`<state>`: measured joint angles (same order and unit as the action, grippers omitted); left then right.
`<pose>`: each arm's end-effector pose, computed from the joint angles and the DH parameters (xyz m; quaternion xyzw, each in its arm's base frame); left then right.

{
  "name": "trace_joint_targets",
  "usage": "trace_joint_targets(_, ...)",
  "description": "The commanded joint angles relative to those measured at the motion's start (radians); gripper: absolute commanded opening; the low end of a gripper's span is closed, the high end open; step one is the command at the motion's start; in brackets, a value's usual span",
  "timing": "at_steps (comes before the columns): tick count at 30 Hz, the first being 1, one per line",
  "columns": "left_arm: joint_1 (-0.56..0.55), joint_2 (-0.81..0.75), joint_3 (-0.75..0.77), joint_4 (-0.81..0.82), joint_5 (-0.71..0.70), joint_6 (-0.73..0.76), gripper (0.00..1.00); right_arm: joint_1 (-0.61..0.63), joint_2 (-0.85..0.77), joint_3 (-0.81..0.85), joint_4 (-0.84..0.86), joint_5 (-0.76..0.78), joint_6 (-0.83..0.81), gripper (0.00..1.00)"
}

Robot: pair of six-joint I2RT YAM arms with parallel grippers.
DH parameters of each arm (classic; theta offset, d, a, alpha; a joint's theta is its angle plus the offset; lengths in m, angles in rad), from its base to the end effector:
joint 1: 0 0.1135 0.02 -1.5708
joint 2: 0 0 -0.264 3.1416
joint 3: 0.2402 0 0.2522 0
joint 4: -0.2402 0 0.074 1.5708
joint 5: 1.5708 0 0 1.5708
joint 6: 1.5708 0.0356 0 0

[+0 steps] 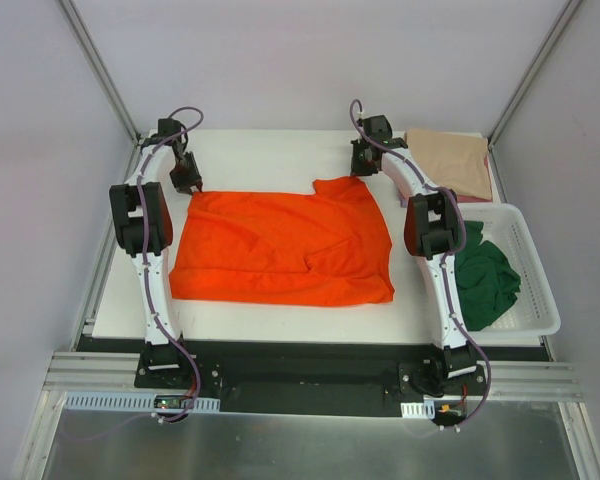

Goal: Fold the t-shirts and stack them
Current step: Grap the side of the flattened tshirt furthest away from the robot with both arms

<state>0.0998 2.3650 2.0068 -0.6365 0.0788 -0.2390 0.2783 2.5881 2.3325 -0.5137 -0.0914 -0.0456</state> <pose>0.5161 0.0489 0.1770 -0.1505 0.9462 -0.0574 0.2805 0.5524 0.1612 0.1723 -0.1659 0.9049 0.0870 0.3822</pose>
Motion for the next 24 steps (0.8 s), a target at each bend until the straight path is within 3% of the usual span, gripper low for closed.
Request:
trace_joint_targets(1, 0.001, 0.008, -0.006, -0.038, 0.052, 0.017, 0.23, -0.004, -0.049, -0.005, -0.028, -0.018, -0.011, 0.00)
trace_joint_targets(4, -0.002, 0.013, 0.000, -0.040, 0.033, 0.014, 0.01, -0.004, -0.052, -0.010, -0.020, -0.022, -0.013, 0.00)
trace_joint_targets(5, -0.003, 0.013, 0.006, -0.040, 0.018, 0.007, 0.00, -0.004, -0.054, -0.013, -0.017, -0.022, -0.011, 0.00)
trace_joint_targets(11, -0.005, -0.022, 0.058, -0.040, -0.045, -0.003, 0.00, -0.014, -0.071, -0.019, 0.032, 0.015, -0.008, 0.00)
trace_joint_targets(24, -0.003, -0.072, 0.135, -0.019, 0.091, 0.033, 0.00, -0.018, -0.155, -0.070, 0.207, -0.013, -0.005, 0.00)
